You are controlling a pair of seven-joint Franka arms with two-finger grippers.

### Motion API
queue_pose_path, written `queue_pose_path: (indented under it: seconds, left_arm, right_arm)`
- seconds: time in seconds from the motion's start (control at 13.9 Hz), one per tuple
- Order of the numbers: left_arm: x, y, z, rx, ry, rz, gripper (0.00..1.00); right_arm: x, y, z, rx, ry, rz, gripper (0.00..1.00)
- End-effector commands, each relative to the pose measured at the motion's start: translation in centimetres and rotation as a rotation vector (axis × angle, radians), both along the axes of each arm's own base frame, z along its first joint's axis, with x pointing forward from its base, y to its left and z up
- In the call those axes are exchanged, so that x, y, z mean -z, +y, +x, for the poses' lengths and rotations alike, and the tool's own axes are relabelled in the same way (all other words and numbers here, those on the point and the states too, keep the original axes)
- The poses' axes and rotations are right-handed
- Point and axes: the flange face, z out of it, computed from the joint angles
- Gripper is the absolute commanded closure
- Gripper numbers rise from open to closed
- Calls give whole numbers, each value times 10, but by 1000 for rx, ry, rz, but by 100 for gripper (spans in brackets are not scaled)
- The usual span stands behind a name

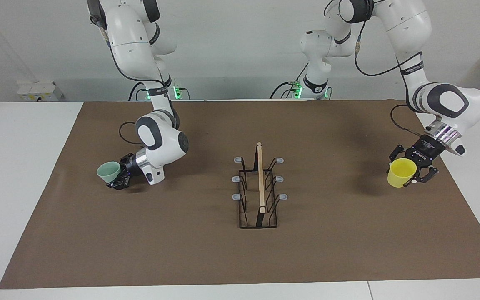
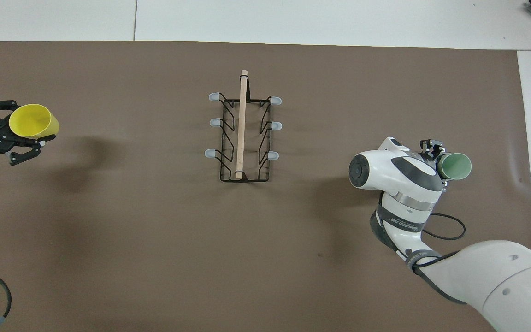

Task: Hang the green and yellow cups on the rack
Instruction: 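Grasp the yellow cup with the left gripper while the right gripper grasps the green cup, then lift the yellow cup with the left gripper while the right gripper lifts the green cup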

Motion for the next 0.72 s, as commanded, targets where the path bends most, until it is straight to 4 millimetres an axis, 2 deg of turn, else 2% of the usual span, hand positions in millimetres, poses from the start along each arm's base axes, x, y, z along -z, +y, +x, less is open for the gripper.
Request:
queue_pose_path:
  seconds: [0.0,0.14,0.36,0.43,0.65]
  left_arm:
    - [-22,-6,-1,57,-2,62,100]
    - [-42,-27,6,148,-10,141,100]
    - [-72,-63,3,266,-31,239,100]
    - [-79,-69,2,290,-32,263,100]
    - [-90,-104,5,391,-28,416,100]
  right_arm:
    - [-11,4,2,4,-36,-6,64]
    - [-23,5,11,69,-64,38,64]
    - [-38,9,22,141,-99,109,64]
    - [-46,10,28,181,-120,143,67]
    - [-82,14,40,287,-186,258,79]
